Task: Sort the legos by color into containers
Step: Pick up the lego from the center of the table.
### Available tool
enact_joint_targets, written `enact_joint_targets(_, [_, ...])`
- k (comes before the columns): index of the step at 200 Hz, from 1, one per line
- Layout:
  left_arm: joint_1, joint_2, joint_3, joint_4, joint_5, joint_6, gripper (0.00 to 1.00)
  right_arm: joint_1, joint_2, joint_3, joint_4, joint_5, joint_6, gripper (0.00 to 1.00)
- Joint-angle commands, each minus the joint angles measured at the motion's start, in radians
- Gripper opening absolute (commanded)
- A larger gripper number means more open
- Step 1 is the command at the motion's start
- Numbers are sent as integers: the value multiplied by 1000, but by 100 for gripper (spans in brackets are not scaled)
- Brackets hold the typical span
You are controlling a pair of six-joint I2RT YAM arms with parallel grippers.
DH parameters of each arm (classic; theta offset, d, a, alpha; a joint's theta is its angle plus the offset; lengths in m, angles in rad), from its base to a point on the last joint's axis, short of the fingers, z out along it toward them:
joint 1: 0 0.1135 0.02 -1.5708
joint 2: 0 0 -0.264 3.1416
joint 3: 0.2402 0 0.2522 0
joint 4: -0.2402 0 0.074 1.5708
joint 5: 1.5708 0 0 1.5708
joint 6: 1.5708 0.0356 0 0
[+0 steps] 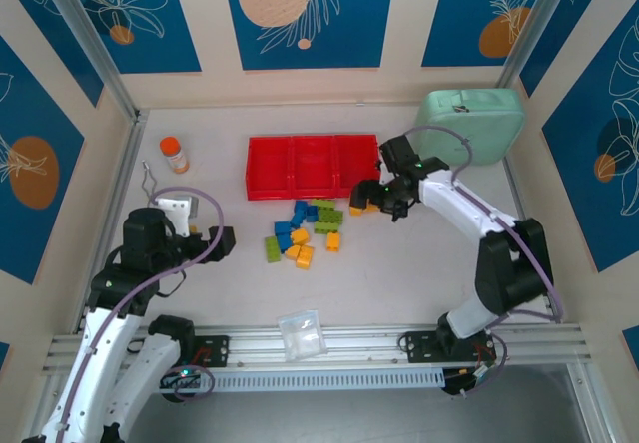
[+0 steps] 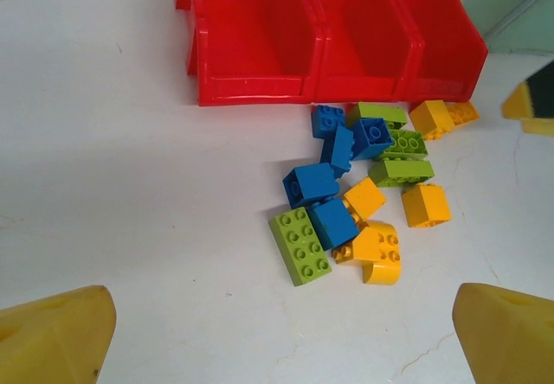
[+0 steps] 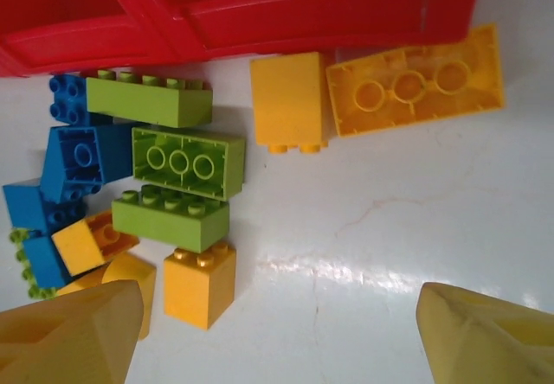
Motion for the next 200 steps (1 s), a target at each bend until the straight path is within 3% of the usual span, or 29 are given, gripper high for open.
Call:
enact_joint_targets(1, [-6, -6, -12, 23, 34, 22, 99, 30, 62, 77, -49, 69, -9, 83])
enact_joint_targets(90, [-5, 3, -20, 32, 47, 30, 99, 106, 271, 203, -76, 214, -36, 75])
enact_joint_targets(106, [-5, 1, -20, 30, 46, 29, 99, 113, 292, 225, -89, 243, -42, 69])
enact_joint_targets(200, [-5, -11, -25, 32, 40, 30, 99, 132, 369, 295, -99, 308, -40, 55])
